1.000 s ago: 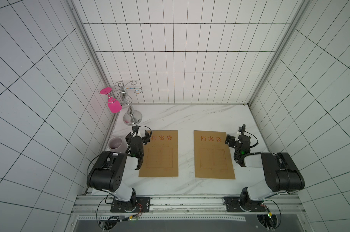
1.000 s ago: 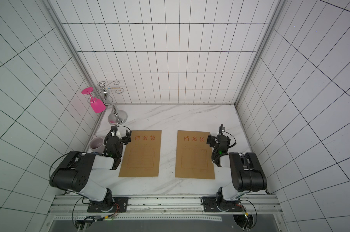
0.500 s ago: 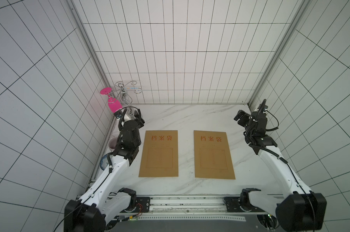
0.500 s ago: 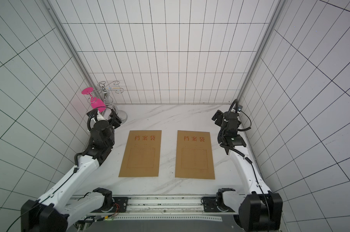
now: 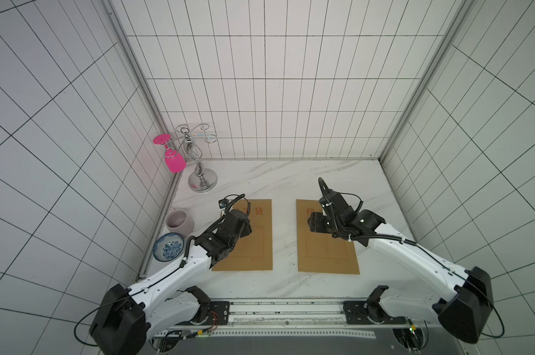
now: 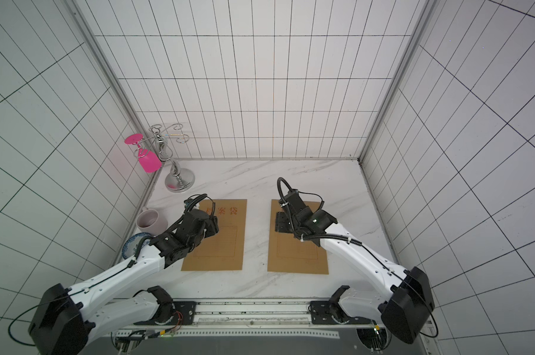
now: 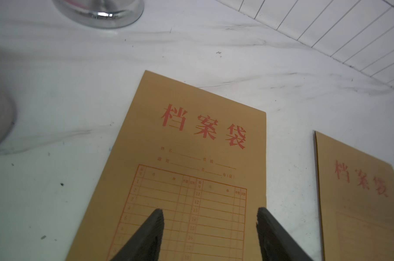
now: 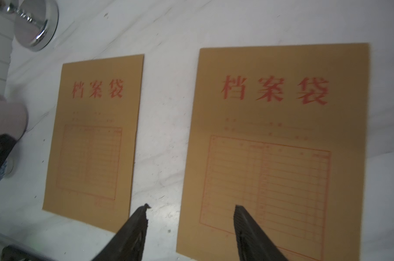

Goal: Open the file bag
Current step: Pick up the file bag from the center of the board.

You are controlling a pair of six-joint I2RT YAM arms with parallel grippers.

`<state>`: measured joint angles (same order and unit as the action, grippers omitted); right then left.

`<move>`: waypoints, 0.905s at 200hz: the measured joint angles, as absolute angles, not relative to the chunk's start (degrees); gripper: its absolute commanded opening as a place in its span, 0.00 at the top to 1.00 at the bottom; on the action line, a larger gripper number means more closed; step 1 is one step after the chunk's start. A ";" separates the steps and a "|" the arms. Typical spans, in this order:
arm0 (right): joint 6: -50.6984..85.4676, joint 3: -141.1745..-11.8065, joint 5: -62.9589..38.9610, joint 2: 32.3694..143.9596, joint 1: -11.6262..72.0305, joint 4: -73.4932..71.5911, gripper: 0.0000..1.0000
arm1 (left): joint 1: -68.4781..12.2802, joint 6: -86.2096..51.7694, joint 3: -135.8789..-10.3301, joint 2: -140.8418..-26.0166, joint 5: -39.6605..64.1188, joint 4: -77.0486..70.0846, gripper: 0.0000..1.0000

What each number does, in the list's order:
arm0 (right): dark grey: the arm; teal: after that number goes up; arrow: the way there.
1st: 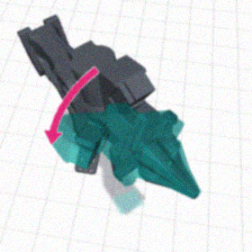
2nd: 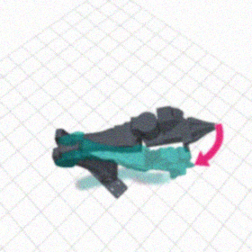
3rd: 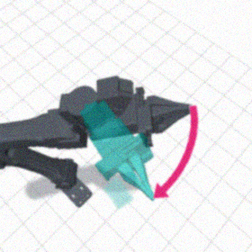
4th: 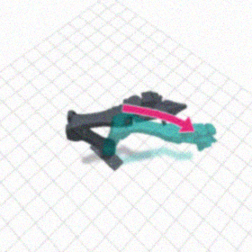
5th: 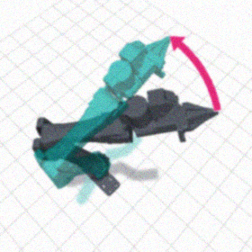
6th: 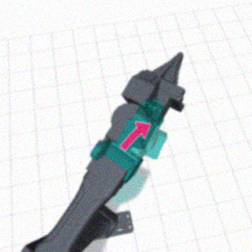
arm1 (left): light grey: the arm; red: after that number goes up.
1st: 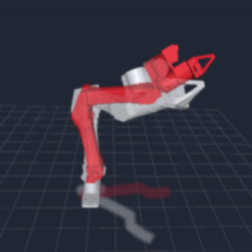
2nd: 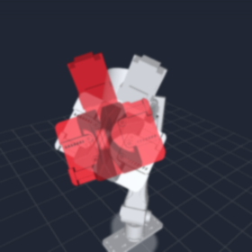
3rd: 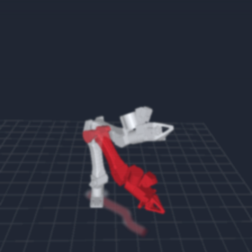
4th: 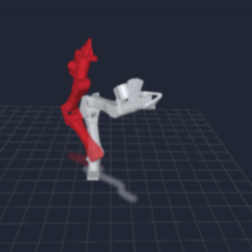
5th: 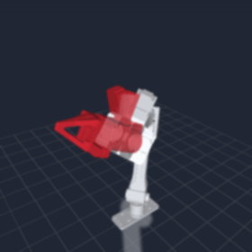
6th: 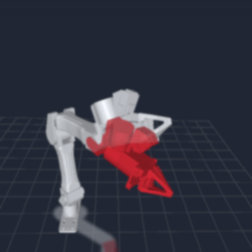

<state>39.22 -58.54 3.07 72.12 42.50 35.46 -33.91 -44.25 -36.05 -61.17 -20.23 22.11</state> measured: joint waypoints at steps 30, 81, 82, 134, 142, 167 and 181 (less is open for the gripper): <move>43.92 -58.50 -3.60 79.61 47.31 29.34 0.40 | -26.13 -46.85 -33.54 -61.47 -16.01 22.57 0.69; 51.92 -57.63 -9.67 91.92 51.53 17.30 0.44 | -16.23 -47.57 -31.73 -67.66 -8.67 23.46 1.00; 51.99 -57.56 -9.74 91.98 51.57 17.17 0.43 | -16.23 -47.35 -31.75 -67.79 -8.62 23.51 1.00; 59.53 -50.96 -10.00 92.07 57.21 9.82 0.36 | -16.05 -48.58 -30.37 -74.24 -6.98 22.22 1.00; 60.66 -49.91 -10.22 92.07 57.78 9.02 0.37 | -16.05 -48.93 -29.61 -74.24 -7.01 21.93 1.00; 63.07 -48.21 -10.72 92.07 58.15 6.96 0.37 | -16.05 -50.04 -27.86 -73.01 -6.96 19.99 1.00; 64.20 -47.90 -11.14 92.20 58.15 5.54 0.38 | -16.05 -50.68 -26.70 -72.16 -6.50 18.70 1.00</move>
<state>64.20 -47.90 -11.14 92.20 58.15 5.54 -16.05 -50.68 -26.70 -72.16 -6.50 18.70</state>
